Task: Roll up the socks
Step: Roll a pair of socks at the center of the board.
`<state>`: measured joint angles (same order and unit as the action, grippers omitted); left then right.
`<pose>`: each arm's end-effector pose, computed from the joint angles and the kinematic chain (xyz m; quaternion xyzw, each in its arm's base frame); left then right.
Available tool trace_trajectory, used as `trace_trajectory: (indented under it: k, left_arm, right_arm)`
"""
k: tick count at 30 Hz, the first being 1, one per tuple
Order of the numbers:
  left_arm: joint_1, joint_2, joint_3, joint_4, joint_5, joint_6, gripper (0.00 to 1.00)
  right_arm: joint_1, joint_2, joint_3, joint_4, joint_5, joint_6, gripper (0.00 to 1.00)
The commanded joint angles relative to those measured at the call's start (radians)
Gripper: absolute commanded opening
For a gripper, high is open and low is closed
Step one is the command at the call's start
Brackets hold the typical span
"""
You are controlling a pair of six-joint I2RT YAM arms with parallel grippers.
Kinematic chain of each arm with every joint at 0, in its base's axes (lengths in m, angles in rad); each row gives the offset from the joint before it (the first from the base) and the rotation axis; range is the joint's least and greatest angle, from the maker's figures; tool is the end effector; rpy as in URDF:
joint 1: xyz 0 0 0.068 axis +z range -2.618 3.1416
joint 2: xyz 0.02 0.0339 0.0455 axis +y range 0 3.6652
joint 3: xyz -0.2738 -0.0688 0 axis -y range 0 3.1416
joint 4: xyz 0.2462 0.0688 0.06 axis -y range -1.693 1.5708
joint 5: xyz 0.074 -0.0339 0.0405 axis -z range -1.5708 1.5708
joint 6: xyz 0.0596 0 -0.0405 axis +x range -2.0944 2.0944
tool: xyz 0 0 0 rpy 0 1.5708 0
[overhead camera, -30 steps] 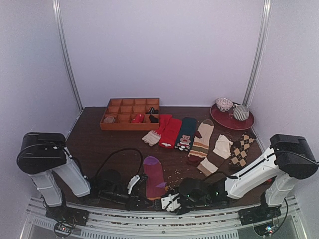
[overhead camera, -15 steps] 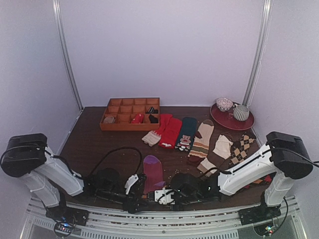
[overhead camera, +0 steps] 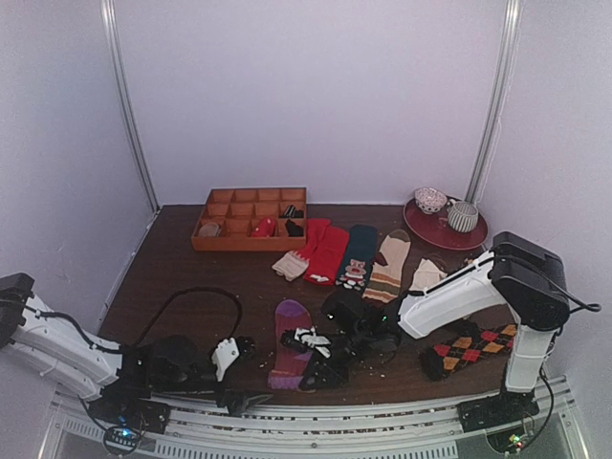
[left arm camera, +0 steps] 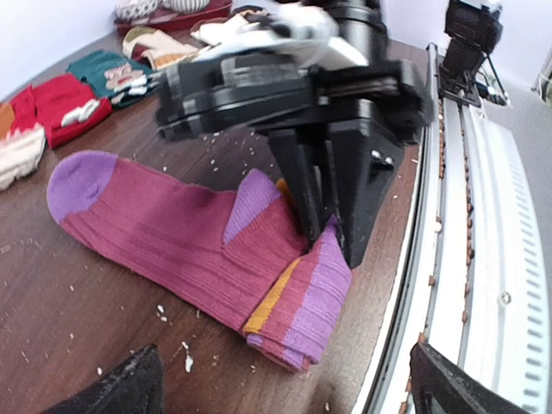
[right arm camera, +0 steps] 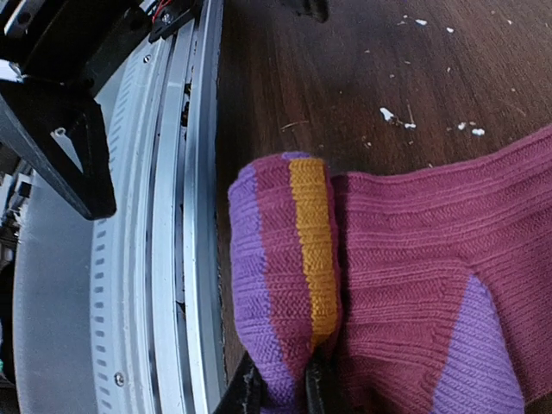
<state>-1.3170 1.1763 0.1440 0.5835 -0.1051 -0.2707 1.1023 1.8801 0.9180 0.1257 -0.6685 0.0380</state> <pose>0.0594 -0.2042 0.1279 0.3982 0.7464 -0.3477 0.4042 0.1360 0.3506 0.1170 -0.5488 0.7000 0.4408 0.1202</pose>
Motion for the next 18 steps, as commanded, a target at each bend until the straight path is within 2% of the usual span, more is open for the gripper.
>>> trace_trajectory:
  k: [1, 9, 11, 16, 18]
  left_arm:
    - [-0.007, 0.050, -0.017, 0.187, 0.005, 0.170, 0.96]
    - [-0.007, 0.283, 0.044, 0.331, 0.095, 0.258, 0.88]
    - [-0.007, 0.354, 0.086, 0.359, 0.111, 0.259, 0.80]
    - [-0.007, 0.423, 0.095, 0.421, 0.134, 0.241, 0.71]
    - [-0.007, 0.427, 0.097, 0.418, 0.126, 0.241, 0.61]
  right_arm:
    - [-0.029, 0.121, -0.057, -0.232, -0.089, 0.110, 0.09]
    - [-0.056, 0.166, -0.035, -0.279, -0.119, 0.080, 0.08]
    - [-0.062, 0.170, -0.032, -0.285, -0.119, 0.074, 0.08]
    - [-0.066, 0.169, -0.041, -0.280, -0.118, 0.071, 0.09]
    - [-0.068, 0.171, -0.044, -0.282, -0.118, 0.069, 0.08]
